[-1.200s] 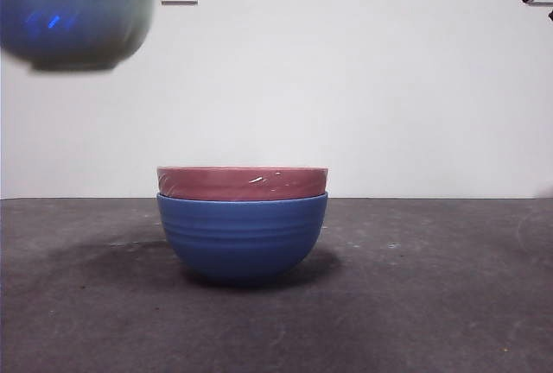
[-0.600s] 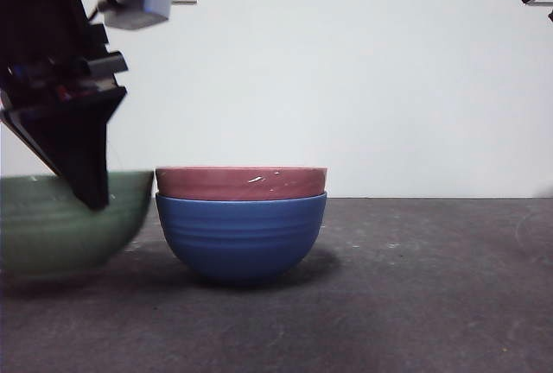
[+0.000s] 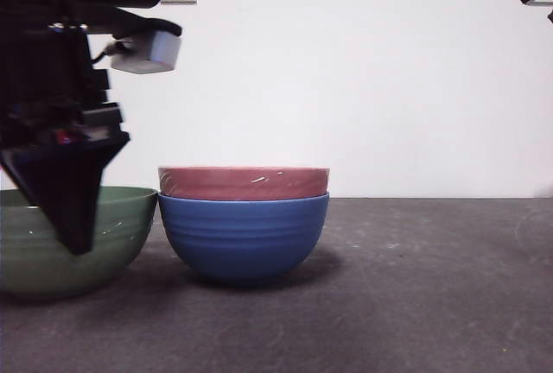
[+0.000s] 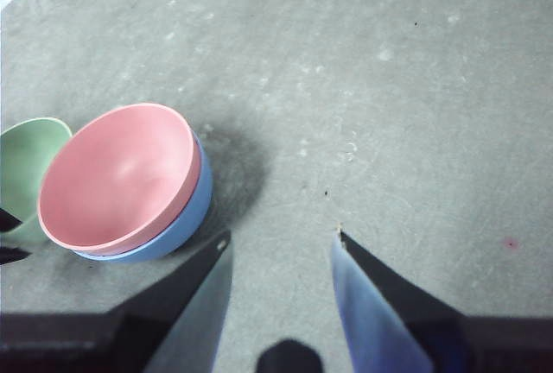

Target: Pick up the green bowl on the top,put the green bowl on the left,pick up the red bowl in the middle,put the red bowl on the right

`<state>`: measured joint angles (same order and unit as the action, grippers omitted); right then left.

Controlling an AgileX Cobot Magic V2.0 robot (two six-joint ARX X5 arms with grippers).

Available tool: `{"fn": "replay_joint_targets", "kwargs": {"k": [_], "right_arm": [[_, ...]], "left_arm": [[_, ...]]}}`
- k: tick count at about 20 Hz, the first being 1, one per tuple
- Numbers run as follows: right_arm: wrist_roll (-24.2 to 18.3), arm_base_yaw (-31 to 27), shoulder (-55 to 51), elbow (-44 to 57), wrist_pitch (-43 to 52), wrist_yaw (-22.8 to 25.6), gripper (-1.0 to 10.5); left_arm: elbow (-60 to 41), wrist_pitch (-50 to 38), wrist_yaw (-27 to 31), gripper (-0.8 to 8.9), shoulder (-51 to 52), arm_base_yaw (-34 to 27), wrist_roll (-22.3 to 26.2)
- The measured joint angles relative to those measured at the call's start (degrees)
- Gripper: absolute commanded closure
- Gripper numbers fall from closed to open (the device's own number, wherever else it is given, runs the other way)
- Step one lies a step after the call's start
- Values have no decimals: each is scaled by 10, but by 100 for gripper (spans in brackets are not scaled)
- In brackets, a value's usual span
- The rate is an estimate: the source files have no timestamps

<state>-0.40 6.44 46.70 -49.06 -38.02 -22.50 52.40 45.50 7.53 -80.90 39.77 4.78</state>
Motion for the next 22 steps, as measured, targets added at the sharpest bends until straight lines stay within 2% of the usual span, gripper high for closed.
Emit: {"fn": "replay_joint_targets", "kwargs": {"k": [5,7,10,15,17,20,22], "right_arm": [[-1,38,31,-7,32,0,724],[-3,75,66,-31,32,0,632],[-16,147,147,-91,24,0,631],[-67,267,299,-219,-51,6,636],[-89,311,360,-269,-75,33,636],[-115,373,435,-314,-83,89,642],[-127,406,471,-318,-82,112,702]], "left_arm": [[85,47,12,495,62,0,-30],[114,49,12,495,109,0,-40],[128,54,13,495,184,-13,-46],[128,99,24,495,283,-111,-48],[128,116,16,495,316,-160,-46],[128,143,-45,495,342,-221,-38],[127,158,-79,495,343,-242,-33]]}}
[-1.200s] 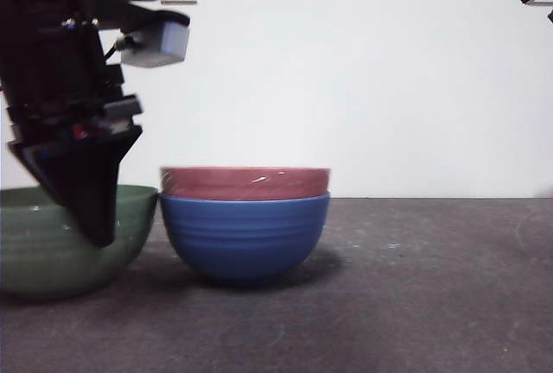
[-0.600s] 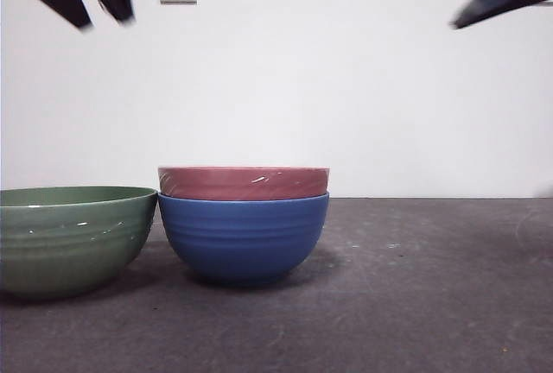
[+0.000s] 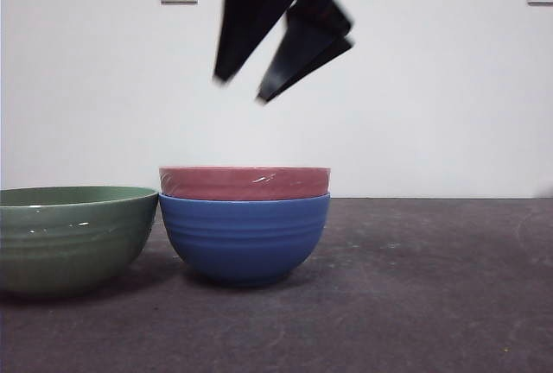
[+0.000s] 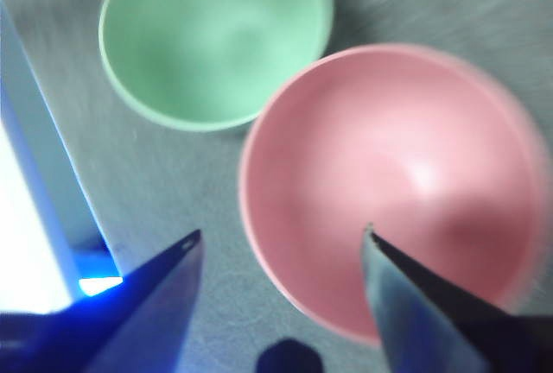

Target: Pick up the green bowl on the top,put the green bowl on the left,pick up the red bowl in the middle,put the red bowl on the right

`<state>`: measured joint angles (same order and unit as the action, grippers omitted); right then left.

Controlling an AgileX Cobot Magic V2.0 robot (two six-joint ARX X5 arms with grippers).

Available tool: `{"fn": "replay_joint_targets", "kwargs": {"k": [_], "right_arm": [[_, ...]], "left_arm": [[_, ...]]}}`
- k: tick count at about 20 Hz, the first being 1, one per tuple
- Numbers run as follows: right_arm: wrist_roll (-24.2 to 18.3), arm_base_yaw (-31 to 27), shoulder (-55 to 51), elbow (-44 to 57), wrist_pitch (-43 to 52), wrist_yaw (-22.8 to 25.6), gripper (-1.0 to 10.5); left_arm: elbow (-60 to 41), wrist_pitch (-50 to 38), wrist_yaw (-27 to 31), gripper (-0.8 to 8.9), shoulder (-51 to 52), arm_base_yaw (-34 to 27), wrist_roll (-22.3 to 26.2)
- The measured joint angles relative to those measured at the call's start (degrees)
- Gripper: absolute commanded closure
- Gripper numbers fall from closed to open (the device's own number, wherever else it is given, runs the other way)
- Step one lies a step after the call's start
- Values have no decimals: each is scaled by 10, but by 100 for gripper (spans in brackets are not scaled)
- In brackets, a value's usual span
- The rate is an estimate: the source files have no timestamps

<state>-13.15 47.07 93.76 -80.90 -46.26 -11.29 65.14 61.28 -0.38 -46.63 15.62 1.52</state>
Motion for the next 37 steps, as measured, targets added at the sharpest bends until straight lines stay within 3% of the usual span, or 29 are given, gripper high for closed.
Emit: {"fn": "replay_joint_targets", "kwargs": {"k": [4,9,11,13,16,27,31,34,37], "right_arm": [[-22,38,54,0,10,25,703],[-28,36,95,0,24,25,712],[-28,35,99,0,26,25,797],[-30,35,99,0,27,24,812],[-33,35,99,0,27,24,959],[-49,40,55,-2,26,35,959],[-47,40,-2,-2,24,129,959],[-24,35,-49,-2,-30,231,959],[18,7,-96,-2,-108,261,959]], "left_arm": [[0,12,-10,495,-3,-7,8],[0,12,-10,495,-3,-7,10],[0,12,-10,496,-3,-7,10],[0,12,-10,496,-3,-7,10],[0,12,-10,498,-3,-7,10],[0,-2,-10,498,-4,-7,10],[0,-10,-10,498,-4,-7,10],[0,-11,-10,498,-4,-7,10],[0,-22,-11,499,-4,-7,10]]}}
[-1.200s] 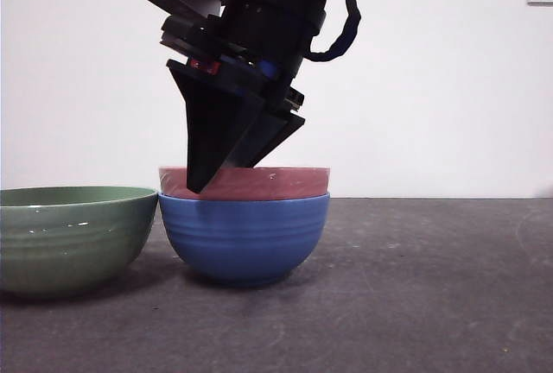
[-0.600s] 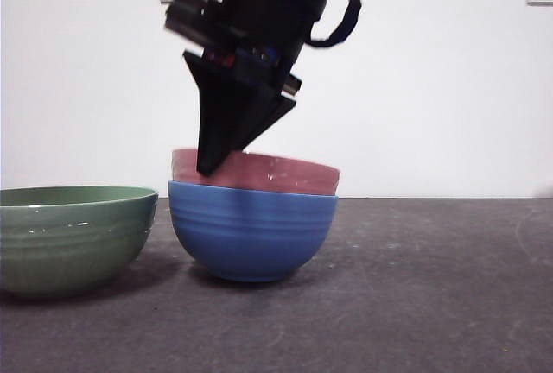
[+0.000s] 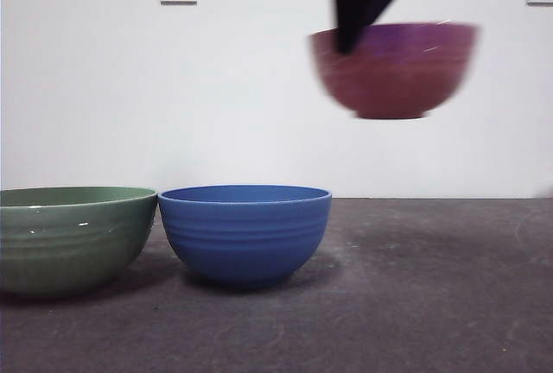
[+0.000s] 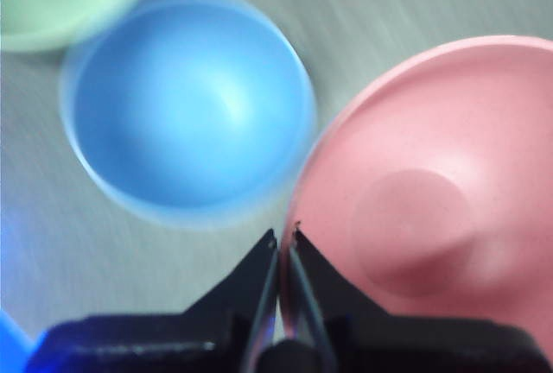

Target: Pick up the green bowl on the top,put the green bowl on the left,pick up the red bowl in the middle,put the red bowl on the right

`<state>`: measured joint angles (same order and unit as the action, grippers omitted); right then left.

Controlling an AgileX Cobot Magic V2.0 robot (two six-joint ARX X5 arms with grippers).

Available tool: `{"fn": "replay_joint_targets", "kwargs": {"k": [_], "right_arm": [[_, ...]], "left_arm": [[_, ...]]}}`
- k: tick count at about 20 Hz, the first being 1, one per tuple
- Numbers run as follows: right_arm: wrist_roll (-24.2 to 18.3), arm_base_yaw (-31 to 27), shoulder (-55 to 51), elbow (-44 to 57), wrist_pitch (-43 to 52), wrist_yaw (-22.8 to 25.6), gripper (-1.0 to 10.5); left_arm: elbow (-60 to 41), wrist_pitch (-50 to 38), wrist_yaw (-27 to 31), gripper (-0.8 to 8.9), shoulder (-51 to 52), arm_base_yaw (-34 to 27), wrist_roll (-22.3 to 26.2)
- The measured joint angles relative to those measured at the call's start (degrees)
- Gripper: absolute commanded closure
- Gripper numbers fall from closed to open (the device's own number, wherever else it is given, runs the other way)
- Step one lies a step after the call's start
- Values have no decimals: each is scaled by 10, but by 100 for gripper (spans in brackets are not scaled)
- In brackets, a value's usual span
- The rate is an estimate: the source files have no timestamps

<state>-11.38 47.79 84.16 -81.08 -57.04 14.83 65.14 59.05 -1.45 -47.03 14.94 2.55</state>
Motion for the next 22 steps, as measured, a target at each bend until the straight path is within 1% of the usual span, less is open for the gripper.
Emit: {"fn": "replay_joint_targets", "kwargs": {"k": [2,5,6,9,10,12,18,20,21,22], "right_arm": [[25,-24,-27,30,1,1,959],[50,-39,-41,120,39,-5,959],[56,-39,-37,159,70,-27,959],[67,-39,-30,218,158,-77,959],[72,-39,-24,226,184,-88,959],[77,-39,-7,227,199,-89,959],[78,-39,36,227,209,-89,957],[78,-39,42,227,210,-92,935],[78,-39,42,227,210,-101,894],[78,-40,42,227,210,-112,814]], "left_arm": [[0,-5,0,499,0,0,0],[0,-7,-1,499,0,0,0],[0,-7,-1,499,0,0,0],[0,-7,-1,499,0,0,0],[0,-7,-1,499,0,0,0],[0,-7,-1,499,0,0,0],[0,-6,-1,499,0,0,0],[0,-6,-1,499,0,0,0],[0,-6,-1,499,0,0,0],[0,-6,-1,499,0,0,0]]}}
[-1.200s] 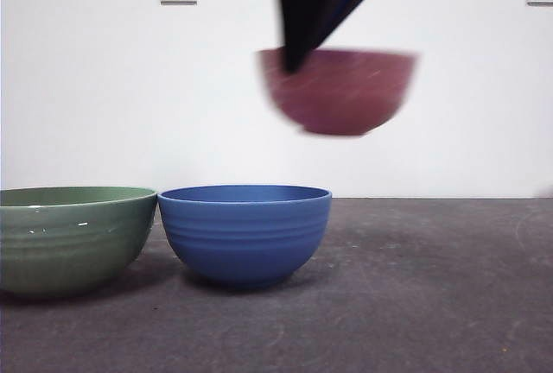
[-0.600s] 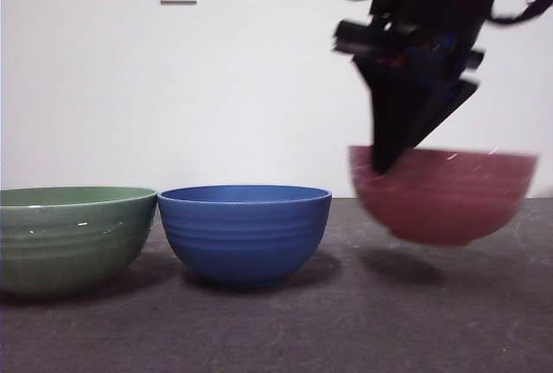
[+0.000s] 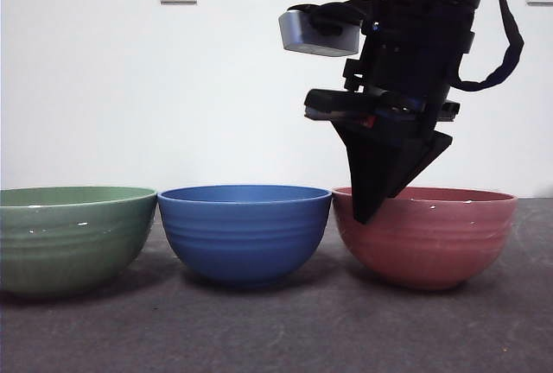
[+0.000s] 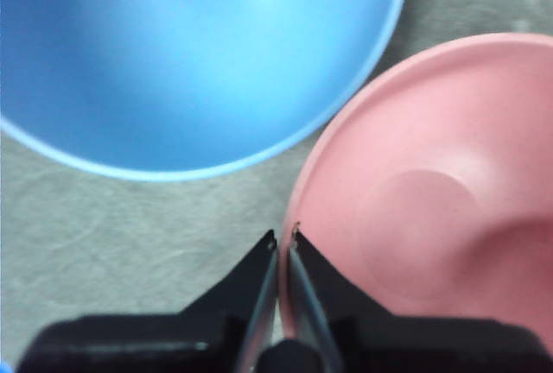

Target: Pick up the green bowl on the top,put the green bowl on the left,pick up the red bowl in the middle,put the red bowl on the right

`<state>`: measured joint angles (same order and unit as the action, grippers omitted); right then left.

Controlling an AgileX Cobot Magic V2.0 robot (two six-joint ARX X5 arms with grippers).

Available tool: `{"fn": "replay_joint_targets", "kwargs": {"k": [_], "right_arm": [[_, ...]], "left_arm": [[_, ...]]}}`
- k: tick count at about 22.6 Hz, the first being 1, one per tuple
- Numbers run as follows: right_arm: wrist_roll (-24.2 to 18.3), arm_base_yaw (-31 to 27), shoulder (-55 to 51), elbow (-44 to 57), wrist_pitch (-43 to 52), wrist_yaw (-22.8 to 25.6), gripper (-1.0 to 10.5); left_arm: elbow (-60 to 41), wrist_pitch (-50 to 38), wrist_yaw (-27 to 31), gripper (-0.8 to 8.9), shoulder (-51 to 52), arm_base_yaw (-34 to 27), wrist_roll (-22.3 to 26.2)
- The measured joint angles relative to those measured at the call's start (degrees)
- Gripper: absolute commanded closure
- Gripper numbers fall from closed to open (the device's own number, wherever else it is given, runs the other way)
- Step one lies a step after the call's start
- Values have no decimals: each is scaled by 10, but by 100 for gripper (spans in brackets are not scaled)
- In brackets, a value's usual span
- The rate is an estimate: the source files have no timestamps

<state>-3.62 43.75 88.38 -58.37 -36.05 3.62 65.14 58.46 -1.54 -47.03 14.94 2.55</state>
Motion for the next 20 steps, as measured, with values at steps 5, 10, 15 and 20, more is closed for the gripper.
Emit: {"fn": "replay_joint_targets", "kwargs": {"k": [5,10,15,20], "right_arm": [[0,0,-1,0,-3,-19,693],[0,-7,-135,3,29,13,698],[0,-72,-316,3,101,40,915],[9,-156,-444,35,124,41,963]], "left_arm": [[0,0,-1,499,0,0,0],[0,-38,-17,500,0,0,0],[0,-136,-73,756,0,0,0],[-23,-184,-76,822,13,0,0]]}}
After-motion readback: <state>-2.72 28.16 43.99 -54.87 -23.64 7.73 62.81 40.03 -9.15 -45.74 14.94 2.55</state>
